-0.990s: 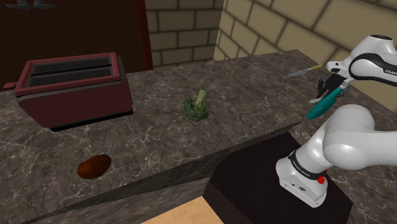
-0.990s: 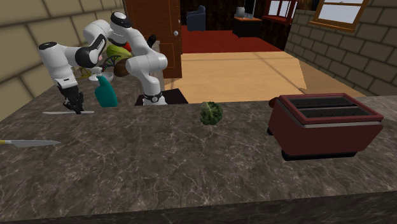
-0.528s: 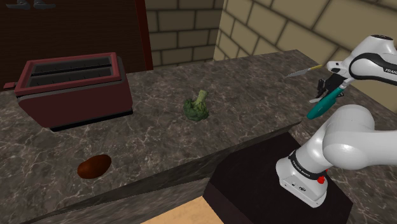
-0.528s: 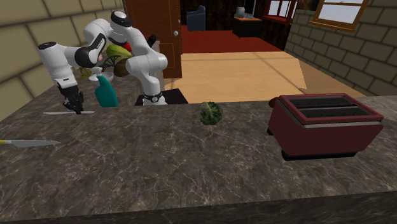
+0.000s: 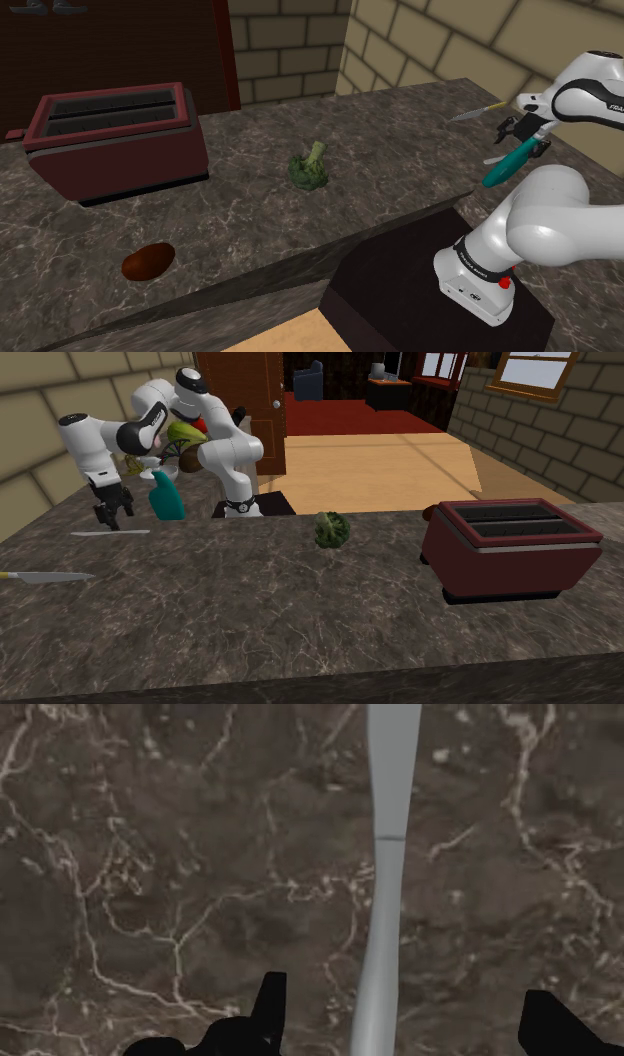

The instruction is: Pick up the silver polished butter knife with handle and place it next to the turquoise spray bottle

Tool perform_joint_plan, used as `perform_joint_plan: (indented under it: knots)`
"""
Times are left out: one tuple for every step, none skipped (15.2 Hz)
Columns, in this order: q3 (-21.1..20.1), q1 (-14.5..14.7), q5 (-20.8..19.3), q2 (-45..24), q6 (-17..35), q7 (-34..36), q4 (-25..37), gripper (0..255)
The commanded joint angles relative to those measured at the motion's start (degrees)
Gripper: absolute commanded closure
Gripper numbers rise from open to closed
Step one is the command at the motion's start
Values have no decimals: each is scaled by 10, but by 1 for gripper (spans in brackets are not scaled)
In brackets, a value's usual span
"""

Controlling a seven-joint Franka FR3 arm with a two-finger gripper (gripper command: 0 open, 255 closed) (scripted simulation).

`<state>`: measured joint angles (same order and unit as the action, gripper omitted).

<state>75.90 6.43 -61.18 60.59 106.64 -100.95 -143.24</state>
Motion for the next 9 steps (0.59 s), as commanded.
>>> perform_joint_plan:
  knots:
    - [-33, -8, 22, 0, -24, -7, 10, 0]
    - [-48, -11, 33, 1, -36, -10, 16, 0]
    - [-48, -10, 33, 1, -36, -10, 16, 0]
    - [-48, -11, 33, 1, -36, -10, 15, 0]
    - [-48, -10, 33, 1, -36, -10, 16, 0]
    - [-48, -10, 33, 1, -36, -10, 16, 0]
    - [-48, -10, 33, 1, -36, -10, 16, 0]
    - [-48, -10, 33, 1, -36, -10, 16, 0]
    - [-48, -10, 33, 1, -36, -10, 16, 0]
